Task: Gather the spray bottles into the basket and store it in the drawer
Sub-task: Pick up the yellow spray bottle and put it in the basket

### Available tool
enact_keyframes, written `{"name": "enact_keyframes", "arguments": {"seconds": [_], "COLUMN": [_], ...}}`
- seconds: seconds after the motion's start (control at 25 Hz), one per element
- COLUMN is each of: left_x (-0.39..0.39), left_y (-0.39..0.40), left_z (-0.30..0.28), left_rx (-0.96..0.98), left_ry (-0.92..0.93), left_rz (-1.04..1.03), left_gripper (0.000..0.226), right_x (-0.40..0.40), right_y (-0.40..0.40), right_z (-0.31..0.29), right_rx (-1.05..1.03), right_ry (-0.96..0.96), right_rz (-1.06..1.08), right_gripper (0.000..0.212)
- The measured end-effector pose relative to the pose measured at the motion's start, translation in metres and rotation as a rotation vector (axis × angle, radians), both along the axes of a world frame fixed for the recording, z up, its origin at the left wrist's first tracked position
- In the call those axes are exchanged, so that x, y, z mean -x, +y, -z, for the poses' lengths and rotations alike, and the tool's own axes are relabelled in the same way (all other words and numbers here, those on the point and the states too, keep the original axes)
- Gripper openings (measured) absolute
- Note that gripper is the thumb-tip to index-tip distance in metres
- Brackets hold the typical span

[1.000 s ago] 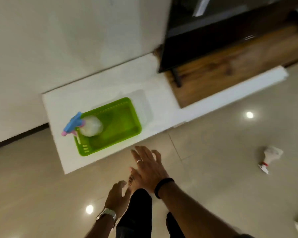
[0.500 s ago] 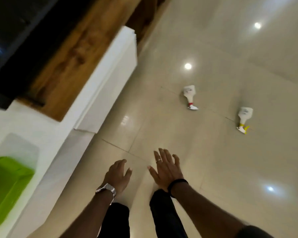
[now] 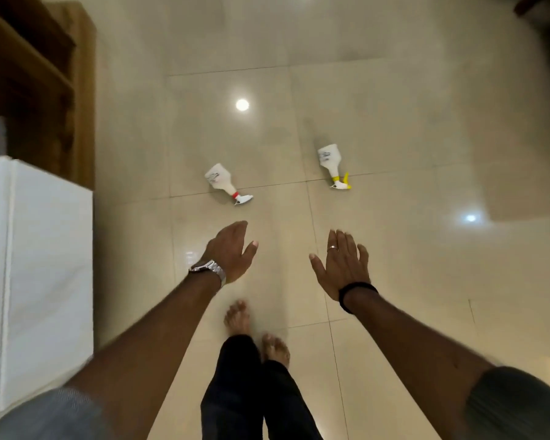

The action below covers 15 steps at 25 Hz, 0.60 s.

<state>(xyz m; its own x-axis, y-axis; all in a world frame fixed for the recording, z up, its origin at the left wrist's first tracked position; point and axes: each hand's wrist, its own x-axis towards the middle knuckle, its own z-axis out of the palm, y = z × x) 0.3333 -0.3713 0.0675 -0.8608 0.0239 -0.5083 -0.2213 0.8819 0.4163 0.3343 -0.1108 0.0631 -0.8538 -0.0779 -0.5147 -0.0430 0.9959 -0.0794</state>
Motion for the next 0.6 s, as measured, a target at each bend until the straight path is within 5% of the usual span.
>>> {"name": "enact_keyframes", "arguments": {"seconds": [0.24, 0.6], "left_x": [0.143, 0.212], "left_y": [0.077, 0.082], "left_z": [0.014, 0.058], "left_rx": [0.003, 0.098], "left_ry": [-0.052, -0.133], "left_rz": [0.296, 0.462], "left_gripper": [0.057, 0.057], "right_x": [0.094, 0.169], "right_y": [0.051, 0.062], "right_z": [0.011, 0.055], "right_rx": [0.042, 0.071], "right_ry": [-0.041, -0.138], "right_rz": [0.246, 0.362], "right_gripper": [0.077, 0.073]}}
